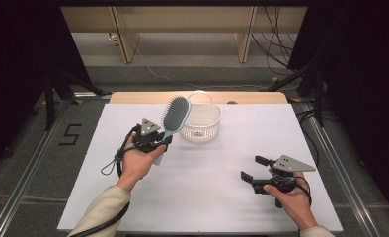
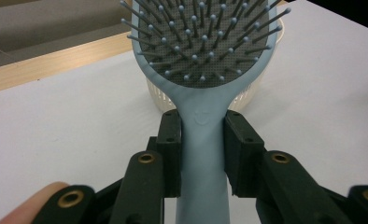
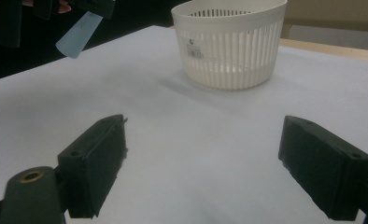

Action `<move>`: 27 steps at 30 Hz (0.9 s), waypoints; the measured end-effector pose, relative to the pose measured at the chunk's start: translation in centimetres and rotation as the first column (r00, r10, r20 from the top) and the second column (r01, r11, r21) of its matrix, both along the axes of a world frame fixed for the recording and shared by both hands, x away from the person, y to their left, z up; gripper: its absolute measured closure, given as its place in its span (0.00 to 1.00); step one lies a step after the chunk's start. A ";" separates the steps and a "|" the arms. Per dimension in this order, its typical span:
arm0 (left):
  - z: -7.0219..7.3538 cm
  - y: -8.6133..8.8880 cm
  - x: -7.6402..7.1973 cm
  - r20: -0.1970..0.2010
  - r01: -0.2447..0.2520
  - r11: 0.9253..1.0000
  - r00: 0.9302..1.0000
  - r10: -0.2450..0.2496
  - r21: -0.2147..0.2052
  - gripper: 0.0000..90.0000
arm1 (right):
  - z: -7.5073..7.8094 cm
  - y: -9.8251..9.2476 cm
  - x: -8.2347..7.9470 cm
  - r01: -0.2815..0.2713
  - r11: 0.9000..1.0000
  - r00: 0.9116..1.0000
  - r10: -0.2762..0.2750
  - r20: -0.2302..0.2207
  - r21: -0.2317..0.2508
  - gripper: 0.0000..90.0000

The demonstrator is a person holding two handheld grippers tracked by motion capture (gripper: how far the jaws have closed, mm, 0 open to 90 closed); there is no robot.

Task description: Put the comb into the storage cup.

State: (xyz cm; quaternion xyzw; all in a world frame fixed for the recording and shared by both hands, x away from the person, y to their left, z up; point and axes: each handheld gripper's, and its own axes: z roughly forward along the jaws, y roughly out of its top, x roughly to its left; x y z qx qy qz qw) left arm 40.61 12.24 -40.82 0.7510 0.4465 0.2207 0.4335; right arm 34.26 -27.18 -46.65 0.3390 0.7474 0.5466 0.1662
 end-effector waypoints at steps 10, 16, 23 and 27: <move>-0.1 0.0 0.1 0.026 0.010 1.000 1.000 -0.009 -0.016 0.78 | 0.0 0.0 0.0 0.001 1.000 1.000 -0.001 -0.001 0.000 0.18; 0.0 0.0 0.2 0.052 0.014 1.000 0.999 -0.013 -0.010 0.78 | 0.0 0.0 0.0 0.001 1.000 1.000 -0.001 -0.001 0.001 0.18; 0.1 -0.2 0.2 0.069 0.023 1.000 0.997 -0.022 -0.012 0.78 | 0.0 0.0 0.0 0.000 1.000 1.000 0.000 -0.001 0.000 0.18; 0.2 -0.3 0.3 0.077 0.023 1.000 0.997 -0.023 -0.010 0.78 | 0.0 0.0 0.0 0.001 1.000 1.000 -0.001 -0.001 0.001 0.18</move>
